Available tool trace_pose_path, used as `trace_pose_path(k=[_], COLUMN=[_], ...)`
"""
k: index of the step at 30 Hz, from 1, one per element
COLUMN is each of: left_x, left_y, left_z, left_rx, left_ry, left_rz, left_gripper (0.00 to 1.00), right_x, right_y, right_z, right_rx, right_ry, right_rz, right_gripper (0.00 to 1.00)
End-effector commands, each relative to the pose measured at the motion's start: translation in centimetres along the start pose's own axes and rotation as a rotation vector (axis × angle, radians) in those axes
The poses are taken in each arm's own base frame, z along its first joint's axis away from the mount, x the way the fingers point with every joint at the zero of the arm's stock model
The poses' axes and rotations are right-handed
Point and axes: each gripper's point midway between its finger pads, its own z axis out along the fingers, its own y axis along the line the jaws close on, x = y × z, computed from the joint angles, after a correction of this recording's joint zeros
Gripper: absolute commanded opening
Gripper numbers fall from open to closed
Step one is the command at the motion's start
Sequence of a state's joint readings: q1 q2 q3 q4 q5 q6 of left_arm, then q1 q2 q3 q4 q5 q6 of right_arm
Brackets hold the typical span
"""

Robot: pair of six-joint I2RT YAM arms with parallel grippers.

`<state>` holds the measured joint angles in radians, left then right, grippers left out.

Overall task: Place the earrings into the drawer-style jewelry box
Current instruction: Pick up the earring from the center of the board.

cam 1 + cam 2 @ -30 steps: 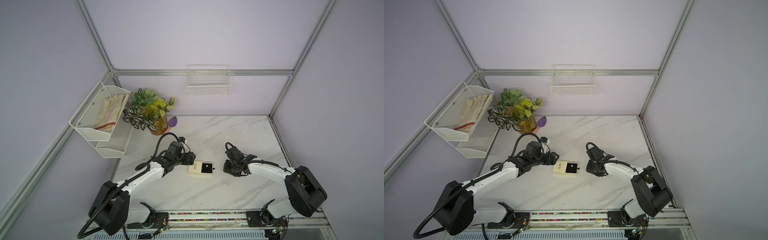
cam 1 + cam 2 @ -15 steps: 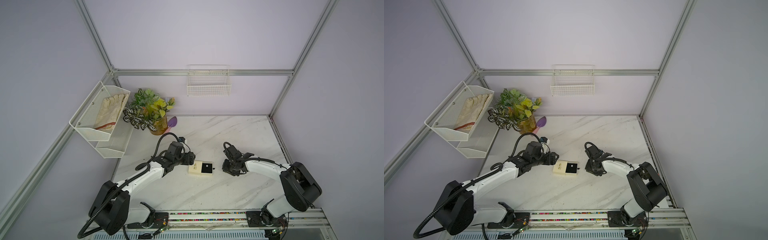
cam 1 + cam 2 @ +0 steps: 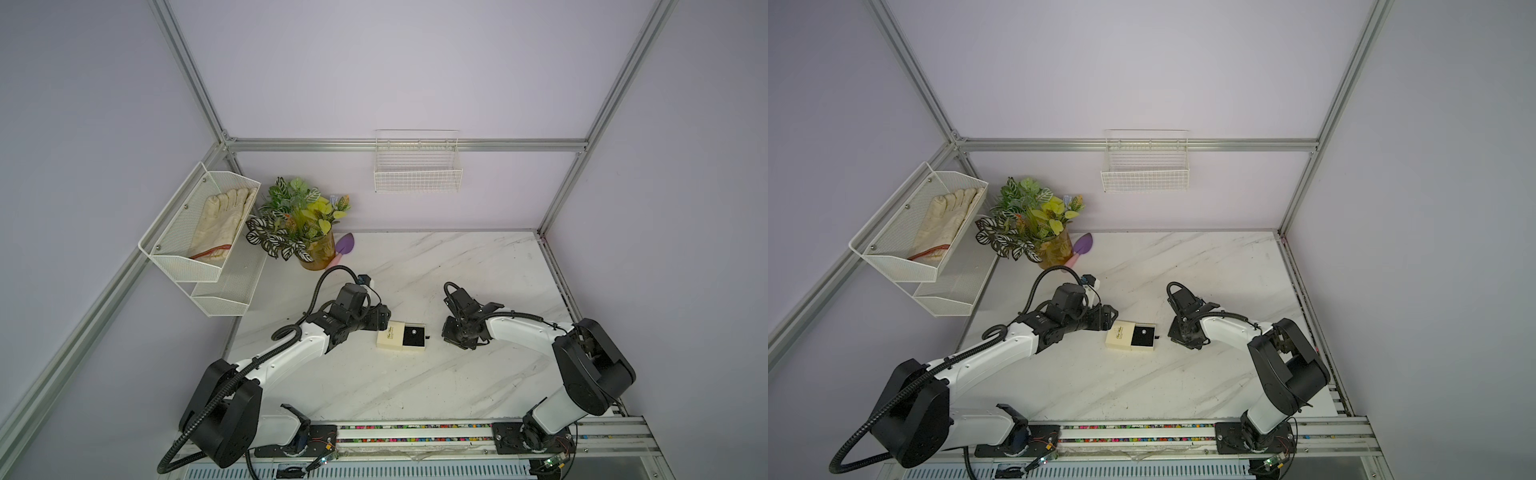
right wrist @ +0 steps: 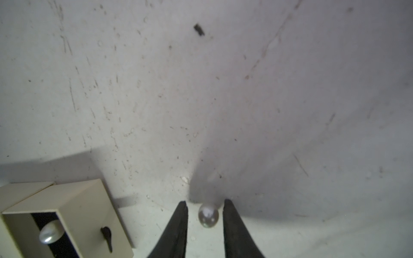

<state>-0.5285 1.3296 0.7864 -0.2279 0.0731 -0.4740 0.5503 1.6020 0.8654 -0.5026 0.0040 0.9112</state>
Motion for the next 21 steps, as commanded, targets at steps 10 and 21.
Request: trace_pose_path(k=[10, 21], left_x=[0.06, 0.26], left_y=[0.31, 0.30], left_z=[0.53, 0.57], left_rx=[-0.015, -0.012], left_ry=[0.004, 0.007], left_rz=[0.021, 0.020], left_gripper=[0.81, 0.81], right_x=[0.46, 0.66], right_y=[-1.06, -1.36], right_z=[0.51, 0.17], right_rx=[0.065, 0.093], right_ry=[0.039, 0.060], right_rz=[-0.035, -0.068], right_gripper=[0.26, 0.26])
